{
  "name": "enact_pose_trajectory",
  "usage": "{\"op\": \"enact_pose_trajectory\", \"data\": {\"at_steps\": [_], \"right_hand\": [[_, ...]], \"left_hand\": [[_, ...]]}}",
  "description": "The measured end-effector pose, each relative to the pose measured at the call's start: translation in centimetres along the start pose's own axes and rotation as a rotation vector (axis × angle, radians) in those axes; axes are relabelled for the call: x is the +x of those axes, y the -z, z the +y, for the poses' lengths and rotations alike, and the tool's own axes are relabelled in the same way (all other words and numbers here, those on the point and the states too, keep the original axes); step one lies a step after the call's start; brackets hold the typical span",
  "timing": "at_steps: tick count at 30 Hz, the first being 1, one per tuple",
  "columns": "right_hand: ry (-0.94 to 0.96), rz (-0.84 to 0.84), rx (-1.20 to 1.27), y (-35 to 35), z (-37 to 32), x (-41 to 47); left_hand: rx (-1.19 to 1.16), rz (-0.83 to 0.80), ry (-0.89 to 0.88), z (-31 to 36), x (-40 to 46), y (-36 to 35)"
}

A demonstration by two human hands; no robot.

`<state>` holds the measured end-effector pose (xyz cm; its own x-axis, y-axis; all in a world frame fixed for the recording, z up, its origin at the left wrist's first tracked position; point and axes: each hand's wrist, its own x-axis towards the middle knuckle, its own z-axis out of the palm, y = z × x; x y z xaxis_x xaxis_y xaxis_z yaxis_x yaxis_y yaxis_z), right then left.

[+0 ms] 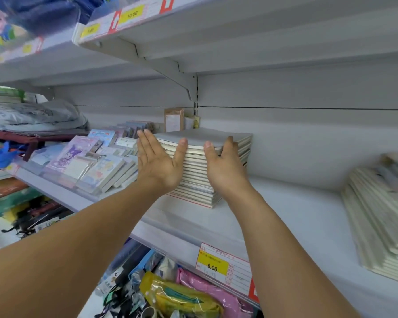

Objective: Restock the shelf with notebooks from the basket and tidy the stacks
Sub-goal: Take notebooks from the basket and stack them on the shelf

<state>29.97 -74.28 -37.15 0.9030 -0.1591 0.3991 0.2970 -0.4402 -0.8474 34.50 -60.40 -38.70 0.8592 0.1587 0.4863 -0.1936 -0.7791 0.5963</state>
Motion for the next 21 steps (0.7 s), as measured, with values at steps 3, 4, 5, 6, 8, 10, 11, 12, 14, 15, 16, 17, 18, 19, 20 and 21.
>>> {"op": "enact_pose_trajectory", "data": {"at_steps": [3, 4, 5, 6, 8, 10, 11, 12, 14, 15, 16, 17, 18, 19, 20, 21], "right_hand": [[-0.016, -0.077, -0.005, 0.6, -0.1, 0.0], [-0.025, -0.092, 0.019, 0.8, -0.2, -0.2], [-0.03, -0.091, 0.048, 1.0, -0.1, -0.3], [-0.036, -0.078, 0.07, 1.0, -0.1, -0.5], [-0.032, -0.015, 0.015, 0.6, -0.3, -1.3], [0.108, 0.084, -0.222, 0.1, -1.2, -3.3], [0.25, 0.142, -0.345, -0.2, -2.0, -4.5], [0.408, 0.175, -0.427, -0.7, -2.9, -6.3], [0.626, 0.154, -0.421, -1.8, -5.2, -10.2], [0.672, 0.114, -0.382, -2.7, -5.9, -12.3], [0.688, 0.074, -0.349, -3.8, -6.5, -14.5], [0.67, 0.018, -0.313, -5.3, -6.5, -16.7], [0.618, -0.076, -0.272, -7.0, -6.0, -18.8], [0.52, -0.219, -0.237, -8.7, -5.1, -21.2], [0.367, -0.401, -0.207, -10.4, -3.6, -23.6], [0.155, -0.592, -0.179, -12.1, -1.6, -26.2]], "left_hand": [[-0.065, -0.075, 0.05, 0.3, 0.3, 0.9], [-0.072, -0.108, 0.06, 0.5, 0.2, 1.4], [-0.076, -0.144, 0.063, 0.5, 0.0, 2.0], [-0.077, -0.175, 0.066, 0.6, -0.6, 2.9], [-0.075, -0.194, 0.064, 0.2, -2.8, 4.6], [-0.132, -0.178, 0.035, -0.7, -6.0, 6.3], [-0.151, -0.148, 0.003, -1.5, -8.0, 7.2], [-0.151, -0.101, -0.02, -2.9, -10.4, 8.0], [-0.131, 0.025, -0.072, -6.0, -15.4, 10.2], [-0.11, 0.06, -0.072, -7.7, -17.8, 11.5], [-0.066, 0.059, -0.045, -9.4, -19.8, 12.9], [0.018, -0.003, 0.008, -11.4, -21.5, 14.3], [0.107, -0.116, 0.075, -13.2, -22.9, 15.6], [0.186, -0.275, 0.156, -14.8, -24.3, 16.9], [0.228, -0.455, 0.236, -16.2, -25.6, 18.0], [0.25, -0.632, 0.3, -17.5, -27.0, 18.9]]}}
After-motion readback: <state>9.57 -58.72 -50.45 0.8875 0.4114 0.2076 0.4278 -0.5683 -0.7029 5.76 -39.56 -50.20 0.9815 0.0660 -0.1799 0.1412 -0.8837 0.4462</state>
